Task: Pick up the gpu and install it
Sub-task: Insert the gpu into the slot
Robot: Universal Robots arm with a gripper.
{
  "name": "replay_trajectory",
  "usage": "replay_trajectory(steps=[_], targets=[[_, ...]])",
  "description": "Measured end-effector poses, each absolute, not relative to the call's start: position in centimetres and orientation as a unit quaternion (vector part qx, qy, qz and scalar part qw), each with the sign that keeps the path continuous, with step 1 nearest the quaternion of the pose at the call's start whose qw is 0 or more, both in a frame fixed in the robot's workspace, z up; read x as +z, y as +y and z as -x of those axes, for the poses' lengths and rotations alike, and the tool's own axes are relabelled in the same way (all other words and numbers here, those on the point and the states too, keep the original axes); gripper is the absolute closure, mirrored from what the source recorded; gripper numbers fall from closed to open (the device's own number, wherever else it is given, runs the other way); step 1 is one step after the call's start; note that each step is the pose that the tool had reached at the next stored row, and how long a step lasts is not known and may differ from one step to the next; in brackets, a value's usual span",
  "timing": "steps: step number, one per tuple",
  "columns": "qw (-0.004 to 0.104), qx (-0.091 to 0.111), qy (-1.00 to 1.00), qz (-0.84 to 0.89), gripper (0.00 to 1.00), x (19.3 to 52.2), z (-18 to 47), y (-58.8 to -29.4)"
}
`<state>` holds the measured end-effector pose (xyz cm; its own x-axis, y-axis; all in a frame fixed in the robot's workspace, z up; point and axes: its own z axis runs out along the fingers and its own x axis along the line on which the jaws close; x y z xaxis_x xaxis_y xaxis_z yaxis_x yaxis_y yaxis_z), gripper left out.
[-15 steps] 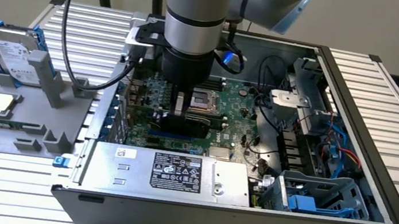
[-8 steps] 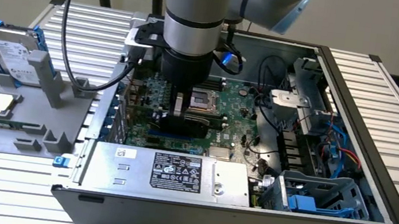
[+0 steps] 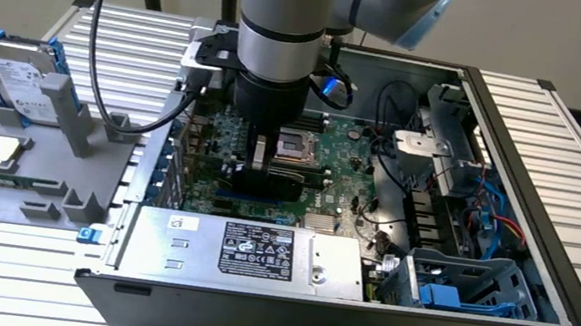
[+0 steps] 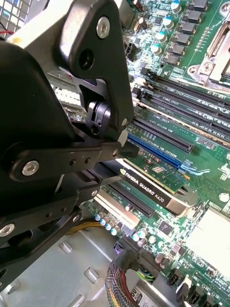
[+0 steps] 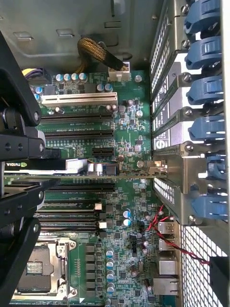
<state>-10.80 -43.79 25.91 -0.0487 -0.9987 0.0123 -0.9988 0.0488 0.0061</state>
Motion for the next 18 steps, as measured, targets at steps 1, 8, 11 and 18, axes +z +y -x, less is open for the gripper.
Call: replay_trajectory(steps=[1, 8, 11, 18], targets=[[0.006, 0.002, -0.724, -0.69, 1.0, 25.91, 10.8, -43.77], [0.007, 0.002, -0.724, -0.69, 1.0, 25.91, 10.81, -43.59], [0.007, 0.002, -0.724, -0.69, 1.0, 25.9, 10.88, -43.53], [0.007, 0.002, -0.724, -0.69, 1.0, 25.6, 11.07, -43.52]])
